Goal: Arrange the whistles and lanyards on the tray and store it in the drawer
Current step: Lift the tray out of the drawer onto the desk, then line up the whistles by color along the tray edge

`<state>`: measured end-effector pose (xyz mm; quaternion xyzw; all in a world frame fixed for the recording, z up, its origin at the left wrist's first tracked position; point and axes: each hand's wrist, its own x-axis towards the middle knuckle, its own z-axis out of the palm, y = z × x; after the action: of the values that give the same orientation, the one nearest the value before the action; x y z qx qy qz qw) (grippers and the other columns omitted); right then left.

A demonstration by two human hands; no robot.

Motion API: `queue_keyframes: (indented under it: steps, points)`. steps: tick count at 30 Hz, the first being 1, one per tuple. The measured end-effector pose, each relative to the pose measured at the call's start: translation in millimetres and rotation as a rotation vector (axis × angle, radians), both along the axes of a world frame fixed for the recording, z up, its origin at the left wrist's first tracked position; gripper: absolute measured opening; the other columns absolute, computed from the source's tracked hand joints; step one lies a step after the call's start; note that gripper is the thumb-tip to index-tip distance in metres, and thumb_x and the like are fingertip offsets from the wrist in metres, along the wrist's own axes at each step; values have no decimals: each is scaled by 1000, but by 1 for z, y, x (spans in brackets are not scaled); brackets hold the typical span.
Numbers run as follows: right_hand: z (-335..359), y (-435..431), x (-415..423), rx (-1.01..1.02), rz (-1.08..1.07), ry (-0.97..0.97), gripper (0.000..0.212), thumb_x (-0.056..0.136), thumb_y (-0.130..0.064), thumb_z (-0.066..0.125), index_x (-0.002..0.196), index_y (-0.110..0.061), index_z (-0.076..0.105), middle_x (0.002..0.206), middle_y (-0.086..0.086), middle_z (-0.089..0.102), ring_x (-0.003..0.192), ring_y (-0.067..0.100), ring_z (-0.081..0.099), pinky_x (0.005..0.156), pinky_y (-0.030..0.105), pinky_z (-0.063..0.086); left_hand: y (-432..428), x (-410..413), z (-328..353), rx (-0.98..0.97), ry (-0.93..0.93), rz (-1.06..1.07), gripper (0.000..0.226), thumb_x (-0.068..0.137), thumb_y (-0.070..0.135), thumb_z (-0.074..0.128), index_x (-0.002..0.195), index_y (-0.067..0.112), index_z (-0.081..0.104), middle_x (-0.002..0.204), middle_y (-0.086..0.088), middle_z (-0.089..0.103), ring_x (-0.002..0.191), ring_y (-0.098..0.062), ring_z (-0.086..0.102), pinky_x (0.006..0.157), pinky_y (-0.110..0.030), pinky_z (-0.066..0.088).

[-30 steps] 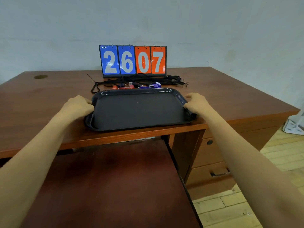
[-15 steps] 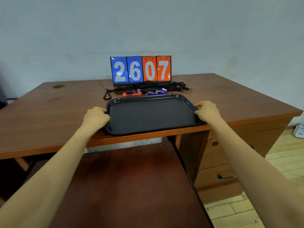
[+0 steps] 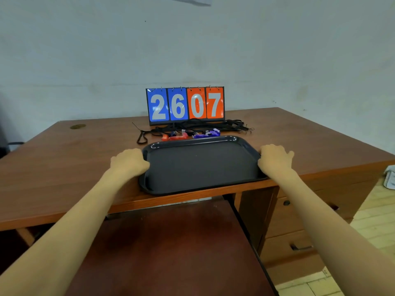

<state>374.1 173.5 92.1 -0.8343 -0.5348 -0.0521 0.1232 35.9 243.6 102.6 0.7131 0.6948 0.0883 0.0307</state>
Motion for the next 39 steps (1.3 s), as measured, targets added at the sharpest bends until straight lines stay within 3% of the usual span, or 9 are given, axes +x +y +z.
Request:
queue_keyframes:
  steps: [2,4,7,11,18,23,26,35,39]
  points:
    - [6,7,-13,7,58,-63,26,91,-15,51,116,-12,57,113,10,58,112,31,51,102,50,34,7,14,4,117,37,-30,34,86,35,55,112,12,55,115,-12,54,105,-31,54,92,-42,45]
    - [12,21,-26,5,156,-8,31,92,-20,52,122,-16,56,122,8,59,113,27,53,98,46,40,17,34,9,152,-87,-169,35,88,35,55,116,14,57,117,-8,58,105,-26,56,93,-42,48]
    - [19,45,-40,-29,289,125,32,91,-25,56,123,-18,57,123,6,60,110,22,57,93,37,46,31,64,18,66,-221,-346,27,90,28,55,112,14,63,112,-3,64,101,-17,59,90,-33,49]
    - [28,85,-53,-72,397,172,31,92,-18,55,122,-13,58,119,9,63,107,22,59,93,33,46,65,86,22,-11,-217,-427,27,89,22,56,113,10,63,115,-6,64,103,-17,60,91,-30,47]
    - [37,161,-33,-104,391,152,33,91,-17,55,124,-13,55,121,9,61,107,23,58,96,35,46,125,128,14,37,-218,-511,39,90,33,56,123,13,57,118,-7,62,106,-20,58,96,-38,48]
    - [25,189,-29,-148,415,128,40,92,-24,55,131,-15,52,129,10,58,115,24,55,102,36,43,157,148,-3,51,110,-541,39,95,32,45,133,23,49,129,-7,52,119,-26,42,102,-42,33]
    - [20,198,-28,-149,433,127,43,90,-30,59,129,-14,54,129,9,58,117,25,53,105,37,41,167,150,-5,50,184,-560,40,96,35,43,135,27,46,134,-6,46,124,-27,33,105,-43,25]
    - [10,210,-26,-65,369,75,35,85,-25,66,118,-19,59,127,10,50,123,29,37,101,41,37,162,145,-7,204,61,-570,39,91,35,52,129,26,52,133,-1,43,125,-23,30,104,-36,23]
    - [12,197,-30,99,380,145,35,84,-22,66,117,-18,55,123,7,54,121,25,44,100,42,42,149,133,-1,264,-69,-565,38,92,34,51,129,26,50,128,1,52,123,-18,37,103,-34,22]
